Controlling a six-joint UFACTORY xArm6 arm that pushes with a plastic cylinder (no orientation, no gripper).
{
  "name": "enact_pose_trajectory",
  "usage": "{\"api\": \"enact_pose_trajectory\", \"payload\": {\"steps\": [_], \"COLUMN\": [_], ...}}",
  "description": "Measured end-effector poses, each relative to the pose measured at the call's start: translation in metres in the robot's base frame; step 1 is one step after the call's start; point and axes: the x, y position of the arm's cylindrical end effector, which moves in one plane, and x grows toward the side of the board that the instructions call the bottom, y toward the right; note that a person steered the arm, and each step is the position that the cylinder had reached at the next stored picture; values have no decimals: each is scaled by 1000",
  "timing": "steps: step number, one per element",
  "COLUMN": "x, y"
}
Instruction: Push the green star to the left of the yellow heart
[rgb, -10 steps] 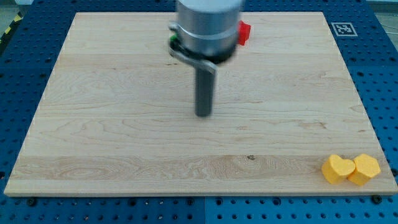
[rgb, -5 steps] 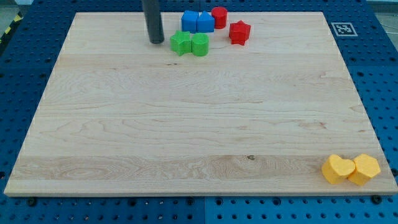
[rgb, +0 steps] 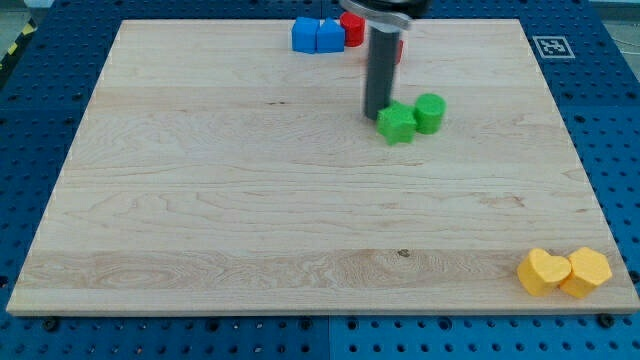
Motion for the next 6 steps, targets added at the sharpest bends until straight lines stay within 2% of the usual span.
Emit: {"api": "enact_pose_trajectory", "payload": {"steps": [1,2,5,6], "x": [3,29,163,177], "y": [30,49,67,68]}}
